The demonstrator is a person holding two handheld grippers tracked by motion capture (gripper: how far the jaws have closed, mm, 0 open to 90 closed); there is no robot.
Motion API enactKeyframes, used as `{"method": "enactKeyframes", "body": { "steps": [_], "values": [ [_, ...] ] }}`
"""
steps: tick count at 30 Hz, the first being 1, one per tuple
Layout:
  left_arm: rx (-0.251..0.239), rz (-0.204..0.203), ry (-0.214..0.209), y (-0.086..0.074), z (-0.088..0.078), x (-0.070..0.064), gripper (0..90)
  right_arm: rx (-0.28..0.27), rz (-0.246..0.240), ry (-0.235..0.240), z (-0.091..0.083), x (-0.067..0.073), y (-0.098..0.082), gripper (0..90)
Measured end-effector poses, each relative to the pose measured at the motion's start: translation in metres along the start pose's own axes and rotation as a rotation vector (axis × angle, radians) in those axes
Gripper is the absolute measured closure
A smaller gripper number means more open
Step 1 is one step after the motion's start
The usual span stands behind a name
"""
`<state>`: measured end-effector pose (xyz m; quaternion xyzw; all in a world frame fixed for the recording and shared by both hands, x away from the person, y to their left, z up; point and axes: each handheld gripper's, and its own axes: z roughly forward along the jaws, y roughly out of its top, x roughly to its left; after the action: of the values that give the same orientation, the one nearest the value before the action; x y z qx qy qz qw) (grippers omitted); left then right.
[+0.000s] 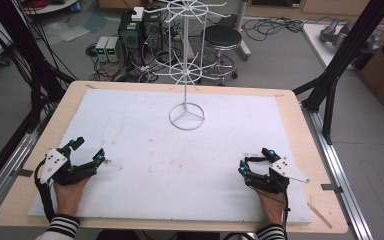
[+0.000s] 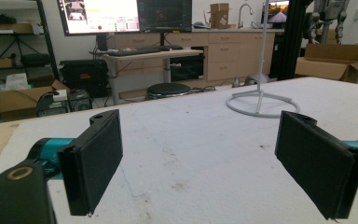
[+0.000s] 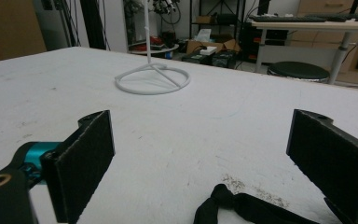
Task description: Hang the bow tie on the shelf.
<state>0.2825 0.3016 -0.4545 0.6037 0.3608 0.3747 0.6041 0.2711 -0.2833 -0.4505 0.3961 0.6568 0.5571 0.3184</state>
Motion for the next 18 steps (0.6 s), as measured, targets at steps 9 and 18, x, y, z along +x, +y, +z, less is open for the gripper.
{"method": "enactKeyframes", "body": {
  "steps": [9, 18],
  "values": [
    [-0.003, 0.0, 0.001, -0.0001, -0.0001, -0.0003, 15.4, 0.007, -0.032, 0.007, 0.0004, 0.0021, 0.0002, 6.6],
    [-0.003, -0.001, 0.001, -0.0001, -0.0001, -0.0002, 15.5, 0.01, -0.032, 0.002, 0.0011, 0.0021, 0.0004, 6.6]
  ]
}}
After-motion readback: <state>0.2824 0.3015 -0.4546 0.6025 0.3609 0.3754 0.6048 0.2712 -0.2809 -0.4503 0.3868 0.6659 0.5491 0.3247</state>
